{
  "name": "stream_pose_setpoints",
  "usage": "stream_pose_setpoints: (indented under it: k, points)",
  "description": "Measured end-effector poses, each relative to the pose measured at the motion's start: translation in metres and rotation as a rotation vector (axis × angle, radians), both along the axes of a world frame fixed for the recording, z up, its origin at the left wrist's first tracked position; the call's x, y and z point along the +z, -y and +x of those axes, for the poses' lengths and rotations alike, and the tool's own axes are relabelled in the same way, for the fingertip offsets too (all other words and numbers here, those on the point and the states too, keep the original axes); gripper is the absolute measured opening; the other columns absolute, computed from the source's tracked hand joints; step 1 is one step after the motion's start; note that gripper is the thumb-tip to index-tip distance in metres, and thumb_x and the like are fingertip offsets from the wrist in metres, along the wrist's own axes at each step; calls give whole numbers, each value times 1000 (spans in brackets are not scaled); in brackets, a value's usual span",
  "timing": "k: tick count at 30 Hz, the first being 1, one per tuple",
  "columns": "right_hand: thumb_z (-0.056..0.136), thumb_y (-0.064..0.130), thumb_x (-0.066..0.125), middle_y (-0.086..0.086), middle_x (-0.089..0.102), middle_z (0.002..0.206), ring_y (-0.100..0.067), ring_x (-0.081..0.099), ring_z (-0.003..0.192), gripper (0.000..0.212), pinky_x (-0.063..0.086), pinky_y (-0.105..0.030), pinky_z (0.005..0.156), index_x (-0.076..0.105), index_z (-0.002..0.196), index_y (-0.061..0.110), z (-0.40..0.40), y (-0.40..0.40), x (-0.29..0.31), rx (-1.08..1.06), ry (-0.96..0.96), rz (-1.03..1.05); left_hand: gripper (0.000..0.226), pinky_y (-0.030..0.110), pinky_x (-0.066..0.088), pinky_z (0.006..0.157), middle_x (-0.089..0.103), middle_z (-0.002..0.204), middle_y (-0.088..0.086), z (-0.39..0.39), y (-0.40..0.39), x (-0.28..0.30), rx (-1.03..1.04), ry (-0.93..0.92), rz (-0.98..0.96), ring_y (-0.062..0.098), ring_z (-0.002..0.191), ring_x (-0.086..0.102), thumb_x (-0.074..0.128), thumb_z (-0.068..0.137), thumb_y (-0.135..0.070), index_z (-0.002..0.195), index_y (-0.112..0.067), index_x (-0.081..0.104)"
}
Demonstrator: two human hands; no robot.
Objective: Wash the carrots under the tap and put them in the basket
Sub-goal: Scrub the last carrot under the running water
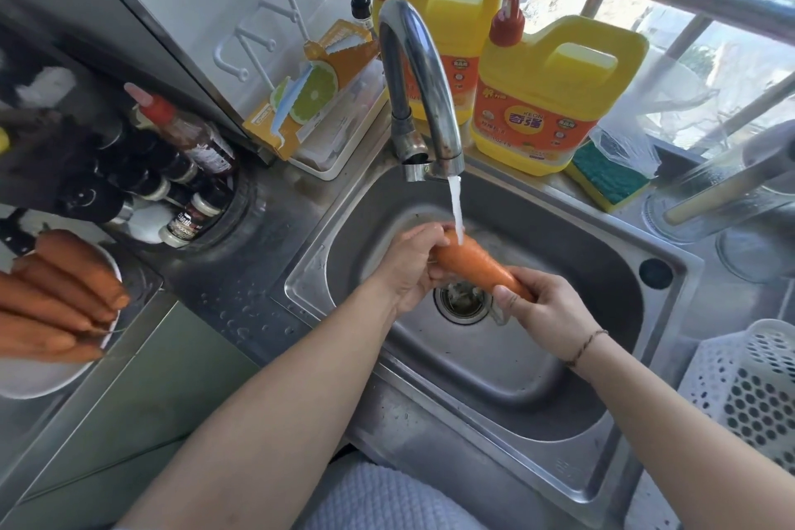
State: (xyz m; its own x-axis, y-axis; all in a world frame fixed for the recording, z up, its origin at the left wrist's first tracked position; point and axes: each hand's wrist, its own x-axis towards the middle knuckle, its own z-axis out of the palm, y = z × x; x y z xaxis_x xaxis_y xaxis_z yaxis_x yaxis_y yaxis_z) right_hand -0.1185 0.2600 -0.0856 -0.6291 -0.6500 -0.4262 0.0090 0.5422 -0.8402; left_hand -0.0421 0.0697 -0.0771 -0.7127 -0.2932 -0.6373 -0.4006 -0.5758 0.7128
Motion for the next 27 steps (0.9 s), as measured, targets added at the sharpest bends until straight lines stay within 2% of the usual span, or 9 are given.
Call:
stream_pose_setpoints:
  k: [3, 6, 8, 10, 13, 18, 21, 23, 27]
  points:
    - [95, 24, 64, -5, 61, 70, -11, 46, 52, 15, 40, -24, 52, 71, 107, 21, 1, -2, 3, -64, 235, -77, 26, 30, 59, 69, 63, 101, 13, 4, 3, 0, -50, -30, 33, 26, 83, 66, 43, 94, -5, 107, -12, 65]
    - [90, 40, 66, 0, 67, 72, -11, 52, 56, 17, 44, -27, 55, 71, 101, 27, 3, -4, 0, 11, 27, 6, 17, 32, 54, 67, 63, 96, 12, 2, 0, 2, -42, -6, 10, 35, 87, 55, 55, 91, -13, 101, -14, 68]
    - [90, 39, 67, 1, 67, 72, -13, 55, 58, 18, 47, -29, 57, 71, 103, 27, 2, -2, 0, 15, -2, 21, 24, 34, 52, 69, 62, 99, 13, 2, 0, 0, -25, -1, 10, 35, 90, 52, 57, 80, -17, 101, -13, 68]
    - [94, 26, 65, -6, 63, 71, -13, 49, 52, 16, 42, -25, 52, 71, 108, 19, -1, -2, 1, -51, 177, -55, 35, 33, 56, 70, 64, 100, 12, 3, 2, 0, -48, -29, 51, 31, 85, 63, 53, 77, -14, 109, -11, 64]
    - [96, 19, 62, -12, 59, 73, -18, 45, 51, 17, 39, -26, 50, 70, 109, 12, 0, -3, 2, -100, 325, -105, 29, 30, 59, 70, 65, 101, 15, 4, 5, 1, -91, -62, 63, 24, 77, 69, 46, 91, -4, 112, -13, 64]
    - [93, 27, 66, 7, 62, 62, -7, 49, 48, 13, 41, -26, 53, 71, 104, 23, 6, 0, 0, -62, 48, -7, 26, 36, 46, 69, 56, 101, 14, -6, -1, 9, -44, 12, 0, 34, 89, 47, 66, 67, -23, 92, -21, 73]
    - [97, 22, 61, -10, 62, 71, -22, 49, 53, 15, 43, -31, 54, 71, 105, 15, 1, -1, 4, -116, 308, -82, 29, 36, 49, 71, 57, 98, 14, -3, 2, 5, -66, -27, 46, 36, 90, 52, 56, 75, -12, 100, -18, 69]
    - [99, 22, 57, -14, 60, 75, -24, 49, 52, 19, 44, -27, 50, 70, 107, 10, -1, -2, 10, -142, 475, -84, 30, 33, 57, 74, 58, 96, 12, 1, 2, 5, -81, -52, 82, 33, 86, 57, 49, 84, -1, 105, -16, 65]
    - [99, 25, 56, -12, 59, 74, -24, 49, 51, 24, 46, -26, 47, 68, 108, 8, 4, 0, 13, -156, 568, -65, 23, 32, 58, 77, 62, 93, 6, 1, -1, 4, -119, -37, 17, 24, 78, 66, 54, 93, -1, 105, -19, 62]
